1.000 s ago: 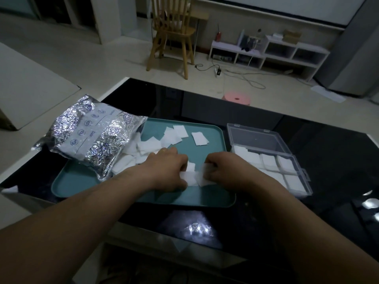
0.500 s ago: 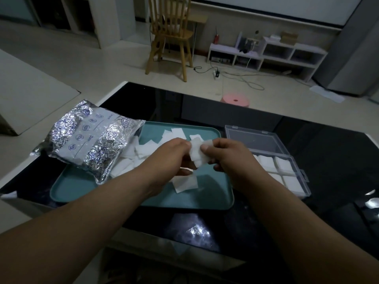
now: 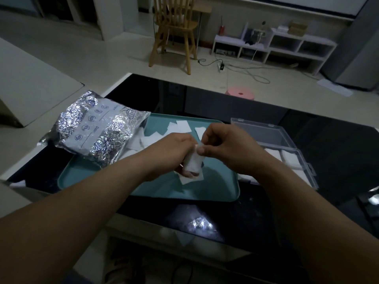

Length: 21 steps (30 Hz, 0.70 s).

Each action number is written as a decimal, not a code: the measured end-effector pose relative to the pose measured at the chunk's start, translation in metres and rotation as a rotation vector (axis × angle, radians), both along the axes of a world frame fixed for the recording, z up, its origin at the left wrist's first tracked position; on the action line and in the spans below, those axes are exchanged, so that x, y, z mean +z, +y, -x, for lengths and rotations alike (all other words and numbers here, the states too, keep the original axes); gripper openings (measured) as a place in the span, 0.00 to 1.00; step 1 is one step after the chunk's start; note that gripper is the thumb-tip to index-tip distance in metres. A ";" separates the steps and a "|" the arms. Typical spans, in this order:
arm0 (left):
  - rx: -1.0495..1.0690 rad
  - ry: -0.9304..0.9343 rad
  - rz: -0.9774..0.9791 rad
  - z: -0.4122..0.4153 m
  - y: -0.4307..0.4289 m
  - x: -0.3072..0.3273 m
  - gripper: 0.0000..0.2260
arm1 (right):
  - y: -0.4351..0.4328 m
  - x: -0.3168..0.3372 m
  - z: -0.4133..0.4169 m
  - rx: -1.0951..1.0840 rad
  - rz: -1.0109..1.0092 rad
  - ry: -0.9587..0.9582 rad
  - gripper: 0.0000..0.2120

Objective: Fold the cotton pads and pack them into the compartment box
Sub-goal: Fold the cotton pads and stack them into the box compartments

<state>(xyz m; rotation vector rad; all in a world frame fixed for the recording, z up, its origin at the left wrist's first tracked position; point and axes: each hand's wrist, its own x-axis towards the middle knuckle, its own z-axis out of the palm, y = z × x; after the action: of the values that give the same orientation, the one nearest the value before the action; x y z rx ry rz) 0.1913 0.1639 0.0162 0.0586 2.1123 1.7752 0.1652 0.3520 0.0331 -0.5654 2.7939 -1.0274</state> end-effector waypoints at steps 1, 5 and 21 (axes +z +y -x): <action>-0.026 -0.025 -0.029 -0.002 0.002 0.001 0.09 | -0.005 -0.005 0.001 0.003 -0.011 0.040 0.09; 0.058 -0.059 -0.050 -0.002 -0.003 0.000 0.08 | -0.020 -0.018 0.006 -0.054 0.057 0.076 0.09; 0.352 -0.115 0.015 0.010 -0.025 -0.021 0.22 | -0.021 -0.054 0.007 0.138 -0.393 -0.109 0.11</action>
<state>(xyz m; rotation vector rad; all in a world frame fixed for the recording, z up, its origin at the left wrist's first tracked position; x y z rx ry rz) 0.1809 0.1387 -0.0045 -0.4348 2.1521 1.8991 0.1585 0.3307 -0.0206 -0.6162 2.7075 -0.4484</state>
